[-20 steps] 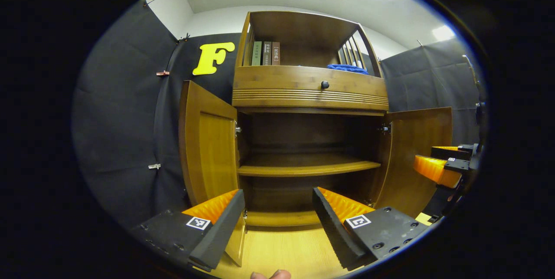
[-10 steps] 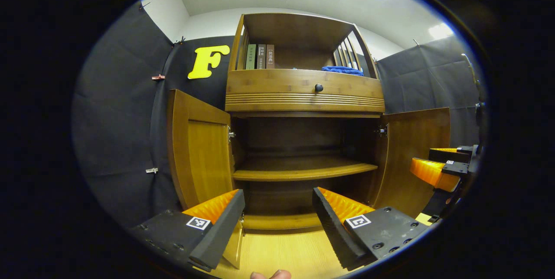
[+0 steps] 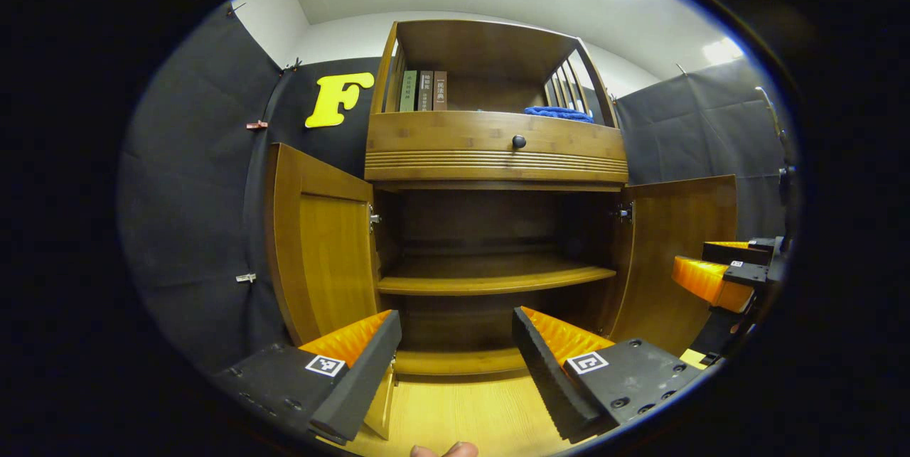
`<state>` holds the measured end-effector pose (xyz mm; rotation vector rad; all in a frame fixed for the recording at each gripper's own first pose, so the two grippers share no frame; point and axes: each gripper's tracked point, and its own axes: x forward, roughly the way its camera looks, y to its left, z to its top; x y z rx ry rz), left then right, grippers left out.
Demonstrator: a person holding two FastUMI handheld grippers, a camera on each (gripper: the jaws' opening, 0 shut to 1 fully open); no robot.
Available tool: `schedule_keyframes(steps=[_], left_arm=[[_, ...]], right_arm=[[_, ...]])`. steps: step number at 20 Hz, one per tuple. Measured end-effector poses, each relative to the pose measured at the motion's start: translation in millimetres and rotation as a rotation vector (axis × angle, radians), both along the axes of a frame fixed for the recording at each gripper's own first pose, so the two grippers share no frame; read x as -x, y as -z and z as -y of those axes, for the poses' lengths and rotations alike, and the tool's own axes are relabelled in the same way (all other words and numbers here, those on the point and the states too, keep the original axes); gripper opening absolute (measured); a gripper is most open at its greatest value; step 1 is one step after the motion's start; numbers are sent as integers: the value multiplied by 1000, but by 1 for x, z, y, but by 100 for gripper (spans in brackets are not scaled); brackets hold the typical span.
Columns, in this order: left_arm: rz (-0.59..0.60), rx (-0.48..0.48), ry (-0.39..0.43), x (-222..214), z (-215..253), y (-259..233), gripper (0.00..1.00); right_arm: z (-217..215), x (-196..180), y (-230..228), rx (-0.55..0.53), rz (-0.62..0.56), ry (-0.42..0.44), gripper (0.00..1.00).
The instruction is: Open the right door of the double-door shoe cabinet with the right hand, and open the left door with the left hand.
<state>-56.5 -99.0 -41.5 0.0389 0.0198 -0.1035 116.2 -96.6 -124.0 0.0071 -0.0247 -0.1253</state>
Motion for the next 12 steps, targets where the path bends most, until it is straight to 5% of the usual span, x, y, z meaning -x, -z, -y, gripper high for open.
schedule_keyframes(steps=[12], left_arm=[[-5, 11, 8, -3, -1, 1, 98]], right_arm=[[1, 1, -4, 16, 12, 9, 98]])
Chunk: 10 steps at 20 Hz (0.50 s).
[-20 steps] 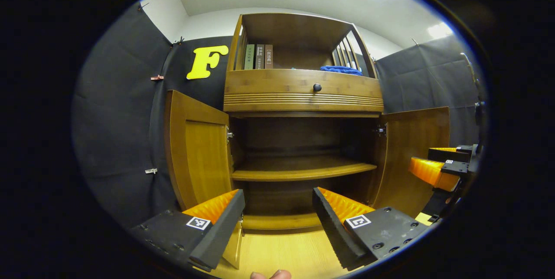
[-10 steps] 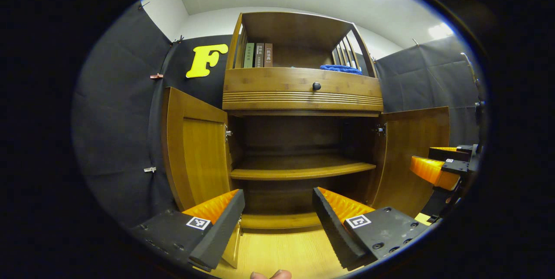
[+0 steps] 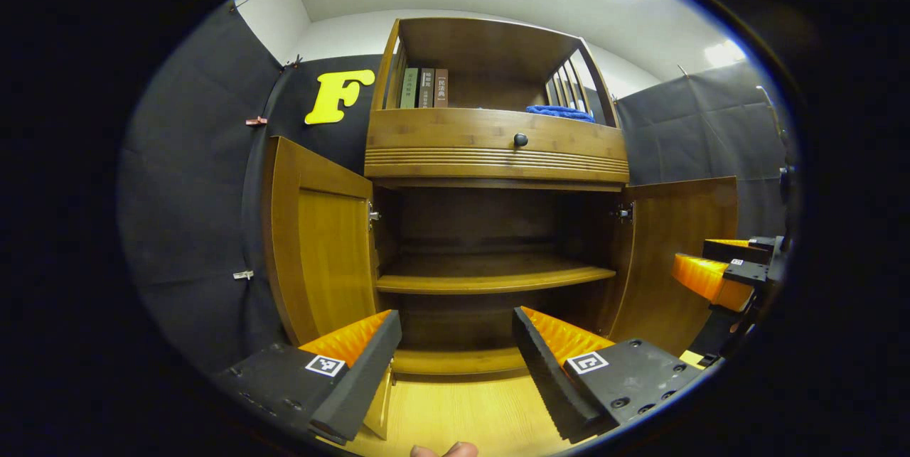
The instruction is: Open the right door of the double-door shoe cabinet with the right hand, and open the left door with the left hand.
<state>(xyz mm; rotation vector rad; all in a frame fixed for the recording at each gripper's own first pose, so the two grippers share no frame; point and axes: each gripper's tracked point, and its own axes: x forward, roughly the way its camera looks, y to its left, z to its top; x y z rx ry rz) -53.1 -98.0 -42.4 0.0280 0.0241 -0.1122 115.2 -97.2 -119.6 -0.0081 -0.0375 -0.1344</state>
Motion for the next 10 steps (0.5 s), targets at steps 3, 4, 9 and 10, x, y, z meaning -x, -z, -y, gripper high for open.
schedule_keyframes(steps=[3, 4, 9, 10], left_arm=[[2, -5, 1, -2, -1, 0, 98], [1, -2, 0, -2, -1, 1, 98], [-1, 4, 0, -2, 0, 1, 97], [0, 4, 1, -1, 0, 1, 97]], right_arm=[[0, 0, 0, 1, -2, -1, 98], [0, -1, 0, 2, -2, -2, 98], [-2, 0, -3, 17, 4, -6, 98], [-2, 0, -3, 20, 4, -6, 98]])
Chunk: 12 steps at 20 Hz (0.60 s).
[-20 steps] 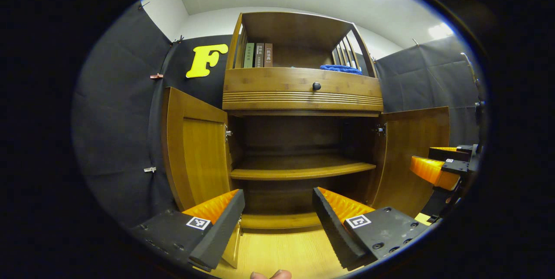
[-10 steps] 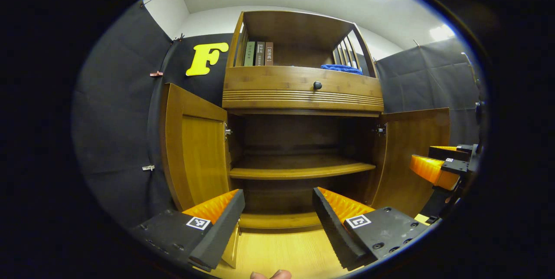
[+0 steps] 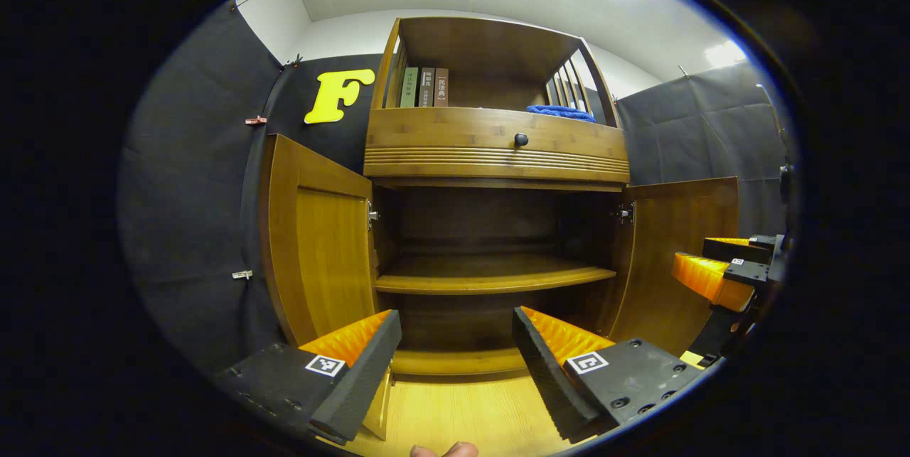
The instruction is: Open the right door of the double-door shoe cabinet with the right hand, and open the left door with the left hand.
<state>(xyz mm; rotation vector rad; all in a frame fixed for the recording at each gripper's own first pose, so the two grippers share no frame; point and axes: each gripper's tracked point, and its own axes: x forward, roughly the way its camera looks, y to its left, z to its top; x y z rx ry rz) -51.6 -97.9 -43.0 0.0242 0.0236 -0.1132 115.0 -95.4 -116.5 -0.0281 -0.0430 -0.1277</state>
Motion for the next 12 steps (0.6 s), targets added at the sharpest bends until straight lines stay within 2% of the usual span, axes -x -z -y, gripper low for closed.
schedule_keyframes(steps=[12], left_arm=[[5, -3, -5, 3, -2, -2, 98]], right_arm=[[-1, 1, -2, -3, 1, -9, 98]])
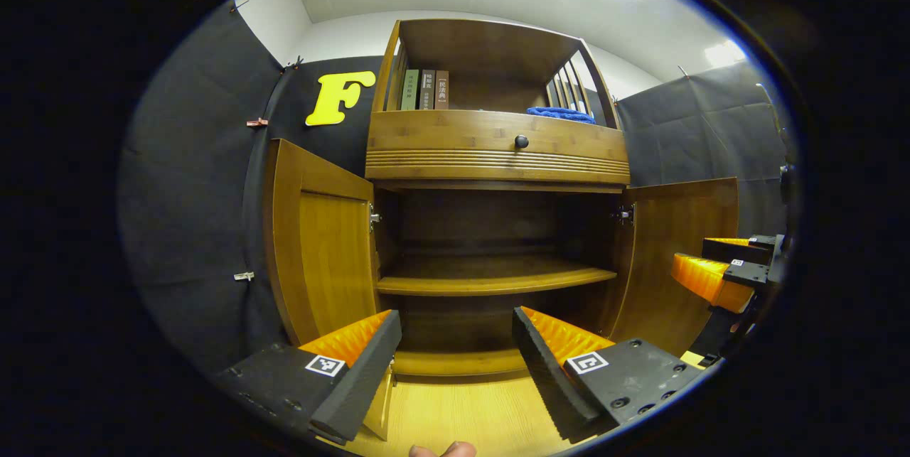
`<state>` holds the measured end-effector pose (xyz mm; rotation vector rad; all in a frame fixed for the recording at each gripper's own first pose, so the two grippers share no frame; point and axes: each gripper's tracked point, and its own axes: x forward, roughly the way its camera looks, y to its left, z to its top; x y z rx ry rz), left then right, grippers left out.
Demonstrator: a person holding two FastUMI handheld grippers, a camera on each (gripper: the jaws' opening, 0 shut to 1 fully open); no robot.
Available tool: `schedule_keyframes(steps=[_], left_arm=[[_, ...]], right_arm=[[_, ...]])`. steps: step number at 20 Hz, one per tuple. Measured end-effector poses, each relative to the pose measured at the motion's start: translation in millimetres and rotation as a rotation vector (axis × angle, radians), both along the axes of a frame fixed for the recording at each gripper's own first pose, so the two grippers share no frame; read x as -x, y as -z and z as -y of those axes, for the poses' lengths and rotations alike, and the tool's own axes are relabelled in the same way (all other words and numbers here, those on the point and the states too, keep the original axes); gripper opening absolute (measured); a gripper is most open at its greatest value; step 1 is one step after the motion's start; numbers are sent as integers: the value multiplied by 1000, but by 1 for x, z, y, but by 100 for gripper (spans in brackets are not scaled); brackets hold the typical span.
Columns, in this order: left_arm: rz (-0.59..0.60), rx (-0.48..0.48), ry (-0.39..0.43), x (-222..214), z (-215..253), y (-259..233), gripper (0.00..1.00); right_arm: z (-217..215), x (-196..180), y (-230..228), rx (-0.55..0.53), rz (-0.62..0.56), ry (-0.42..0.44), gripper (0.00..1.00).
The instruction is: Open the right door of the double-door shoe cabinet with the right hand, and open the left door with the left hand.
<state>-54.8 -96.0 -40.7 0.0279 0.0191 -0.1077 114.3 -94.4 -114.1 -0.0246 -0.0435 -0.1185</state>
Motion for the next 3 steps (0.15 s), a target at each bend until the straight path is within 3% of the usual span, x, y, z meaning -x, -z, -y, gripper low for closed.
schedule_keyframes(steps=[3], left_arm=[[1, -4, -1, 1, -1, -1, 98]], right_arm=[[0, 0, 0, -1, 0, -2, 98]])
